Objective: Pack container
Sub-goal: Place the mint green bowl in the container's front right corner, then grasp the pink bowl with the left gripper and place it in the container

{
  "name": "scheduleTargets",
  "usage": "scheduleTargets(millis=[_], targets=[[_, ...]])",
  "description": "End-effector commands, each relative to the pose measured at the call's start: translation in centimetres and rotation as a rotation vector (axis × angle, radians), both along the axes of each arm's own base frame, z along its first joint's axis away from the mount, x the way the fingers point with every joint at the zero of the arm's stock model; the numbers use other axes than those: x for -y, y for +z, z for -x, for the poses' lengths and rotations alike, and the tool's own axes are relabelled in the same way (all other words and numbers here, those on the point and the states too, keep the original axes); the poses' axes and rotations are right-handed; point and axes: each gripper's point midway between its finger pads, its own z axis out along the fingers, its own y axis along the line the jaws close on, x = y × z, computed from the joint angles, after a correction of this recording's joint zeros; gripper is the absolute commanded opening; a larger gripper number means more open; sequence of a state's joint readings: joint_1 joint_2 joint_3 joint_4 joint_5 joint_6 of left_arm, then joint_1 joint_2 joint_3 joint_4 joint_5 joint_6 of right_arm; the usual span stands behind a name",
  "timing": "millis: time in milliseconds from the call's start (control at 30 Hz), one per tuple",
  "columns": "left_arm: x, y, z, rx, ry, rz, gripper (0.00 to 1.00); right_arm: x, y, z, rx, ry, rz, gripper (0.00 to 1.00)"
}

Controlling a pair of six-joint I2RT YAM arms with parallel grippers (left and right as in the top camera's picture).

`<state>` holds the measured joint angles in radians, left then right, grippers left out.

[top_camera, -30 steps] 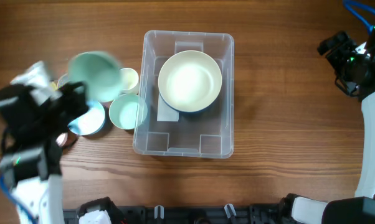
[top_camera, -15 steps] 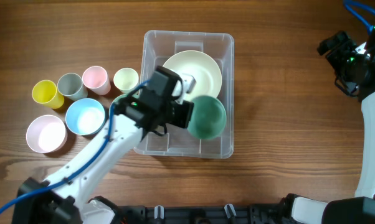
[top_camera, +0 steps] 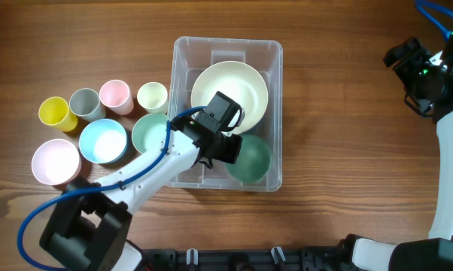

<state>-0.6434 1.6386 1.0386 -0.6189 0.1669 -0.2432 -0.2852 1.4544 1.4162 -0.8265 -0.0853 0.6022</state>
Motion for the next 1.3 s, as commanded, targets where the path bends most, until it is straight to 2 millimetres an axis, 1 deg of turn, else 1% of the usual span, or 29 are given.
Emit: scheduleTargets(millis=[0, 33, 100, 133, 167, 200, 267, 300, 367, 400, 433, 467, 500, 600, 633, 667, 700, 767, 800, 867, 900, 933, 967, 1000, 1033, 1133, 1167, 1200, 1267], targets=[[-0.4, 6.0, -1.8, 0.124, 0.078, 0.052, 0.7, -0.1, 0.1, -0.3, 0.004, -0.001, -0.007, 1.0], [-1.5, 7.7, -2.3, 0.167, 0.131, 0.035, 0.7, -0.1, 0.1, -0.3, 0.004, -0.001, -0.007, 1.0], [-4.7, 10.7, -3.2, 0.244, 0.263, -0.005, 0.74, -0.1, 0.1, -0.3, 0.004, -0.001, -0.007, 1.0], [-7.6, 12.4, -3.5, 0.284, 0.379, -0.036, 0.77, -0.1, 0.1, -0.3, 0.004, -0.001, -0.007, 1.0], [-11.1, 13.5, -3.4, 0.305, 0.517, -0.066, 0.83, -0.1, 0.1, -0.3, 0.004, -0.001, -0.007, 1.0], [-14.6, 14.2, -3.0, 0.308, 0.657, -0.099, 0.84, -0.1, 0.1, -0.3, 0.004, -0.001, -0.007, 0.99], [-20.5, 14.8, -1.8, 0.291, 0.899, -0.152, 0.84, -0.1, 0.1, -0.3, 0.004, -0.001, -0.007, 1.0], [-22.6, 14.9, -1.2, 0.278, 0.985, -0.168, 0.85, -0.1, 0.1, -0.3, 0.004, -0.001, -0.007, 1.0], [-29.7, 14.9, 1.1, 0.226, 1.253, -0.224, 0.88, -0.1, 0.1, -0.3, 0.004, -0.001, -0.007, 0.99], [-32.7, 14.7, 2.2, 0.206, 1.371, -0.245, 0.91, -0.1, 0.1, -0.3, 0.004, -0.001, -0.007, 0.99], [-35.3, 14.4, 3.3, 0.187, 1.477, -0.26, 0.95, -0.1, 0.1, -0.3, 0.004, -0.001, -0.007, 1.0], [-37.6, 13.8, 4.4, 0.161, 1.577, -0.264, 0.95, -0.1, 0.1, -0.3, 0.004, -0.001, -0.007, 1.0], [-39.2, 13.0, 5.4, 0.124, 1.657, -0.249, 0.95, -0.1, 0.1, -0.3, 0.004, -0.001, -0.007, 1.0], [-41.9, 9.9, 7.6, -0.015, 1.822, -0.152, 0.95, -0.1, 0.1, -0.3, 0.004, -0.001, -0.007, 1.0], [-42.9, 8.6, 8.4, -0.054, 1.876, -0.129, 0.95, -0.1, 0.1, -0.3, 0.004, -0.001, -0.007, 1.0], [-43.6, 7.3, 9.0, -0.087, 1.918, -0.107, 0.96, -0.1, 0.1, -0.3, 0.004, -0.001, -0.007, 1.0], [-44.0, 5.9, 9.2, -0.116, 1.945, -0.064, 0.96, -0.1, 0.1, -0.3, 0.004, -0.001, -0.007, 0.99], [-44.4, 3.4, 8.8, -0.161, 1.949, 0.003, 0.92, -0.1, 0.1, -0.3, 0.004, -0.001, -0.007, 1.0], [-44.5, 2.5, 8.6, -0.178, 1.927, 0.016, 0.88, -0.1, 0.1, -0.3, 0.004, -0.001, -0.007, 1.0], [-44.5, 0.8, 7.8, -0.211, 1.882, 0.04, 0.86, -0.1, 0.1, -0.3, 0.004, -0.001, -0.007, 1.0], [-44.4, 0.0, 7.1, -0.223, 1.838, 0.067, 0.84, -0.1, 0.1, -0.3, 0.004, -0.001, -0.007, 1.0], [-44.3, -1.1, 6.3, -0.243, 1.799, 0.095, 0.8, -0.1, 0.1, -0.3, 0.004, -0.001, -0.007, 0.99], [-44.4, -1.8, 6.2, -0.256, 1.786, 0.092, 0.76, -0.1, 0.1, -0.3, 0.004, -0.001, -0.007, 1.0], [-44.4, -2.4, 6.2, -0.275, 1.783, 0.089, 0.71, -0.1, 0.1, -0.3, 0.003, -0.001, -0.007, 1.0], [-44.4, -3.1, 6.3, -0.296, 1.783, 0.087, 0.62, -0.1, 0.1, -0.3, 0.004, -0.001, -0.007, 1.0], [-44.2, -4.9, 6.5, -0.359, 1.781, 0.085, 0.25, -0.1, 0.1, -0.3, 0.004, -0.001, -0.007, 1.0], [-44.1, -5.2, 6.6, -0.37, 1.78, 0.085, 0.09, -0.1, 0.0, -0.3, 0.003, -0.001, -0.008, 1.0], [-44.1, -5.2, 6.6, -0.372, 1.78, 0.085, 0.04, -0.1, 0.0, -0.3, 0.003, -0.001, -0.008, 1.0], [-44.1, -4.8, 6.7, -0.366, 1.784, 0.086, 0.04, -0.1, 0.0, -0.3, 0.003, -0.001, -0.008, 1.0]])
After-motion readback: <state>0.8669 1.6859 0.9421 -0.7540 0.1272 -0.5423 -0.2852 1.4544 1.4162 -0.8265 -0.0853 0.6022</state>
